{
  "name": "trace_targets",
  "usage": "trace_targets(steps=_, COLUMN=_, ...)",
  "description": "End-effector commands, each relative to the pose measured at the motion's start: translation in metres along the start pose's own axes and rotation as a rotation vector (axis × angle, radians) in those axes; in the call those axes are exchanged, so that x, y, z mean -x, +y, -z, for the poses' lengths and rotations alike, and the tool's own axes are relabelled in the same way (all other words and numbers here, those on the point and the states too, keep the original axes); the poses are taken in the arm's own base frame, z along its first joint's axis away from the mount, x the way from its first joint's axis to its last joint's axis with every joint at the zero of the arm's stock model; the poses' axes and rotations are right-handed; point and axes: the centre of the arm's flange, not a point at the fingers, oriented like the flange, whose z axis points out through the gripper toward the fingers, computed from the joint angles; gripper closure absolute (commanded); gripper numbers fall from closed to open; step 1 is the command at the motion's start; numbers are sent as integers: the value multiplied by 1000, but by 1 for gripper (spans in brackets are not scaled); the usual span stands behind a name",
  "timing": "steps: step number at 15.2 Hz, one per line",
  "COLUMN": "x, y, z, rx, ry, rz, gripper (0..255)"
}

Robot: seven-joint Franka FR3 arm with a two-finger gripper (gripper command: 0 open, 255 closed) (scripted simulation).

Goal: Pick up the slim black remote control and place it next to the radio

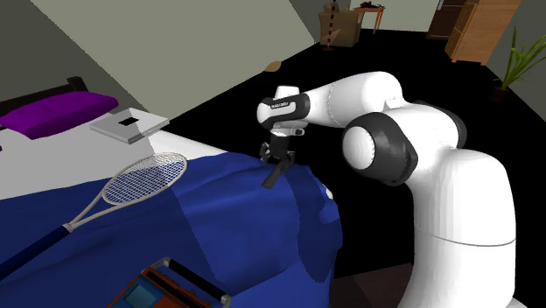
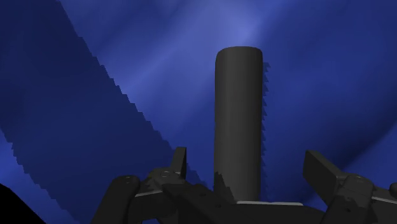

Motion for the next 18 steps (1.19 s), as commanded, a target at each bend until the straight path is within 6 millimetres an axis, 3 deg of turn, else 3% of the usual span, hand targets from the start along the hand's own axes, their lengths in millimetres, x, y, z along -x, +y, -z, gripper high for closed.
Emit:
trace_targets(steps=1, x=-1, y=0, z=-11, rx=-1, ry=0, rz=-1, gripper=0)
trace_targets(steps=3, x=-1, y=0, z=-25, rx=-1, ry=0, rz=-1, gripper=0)
trace_targets(steps=11, x=-1, y=0, z=-25, rx=-1, ry=0, rz=-1, gripper=0)
trace_targets(steps=12, x=-1, y=0, z=-25, rx=-1, ry=0, rz=-1, gripper=255)
trace_targets(steps=18, x=-2, y=-3, z=-26, rx=-1, ry=0, rz=-1, gripper=255)
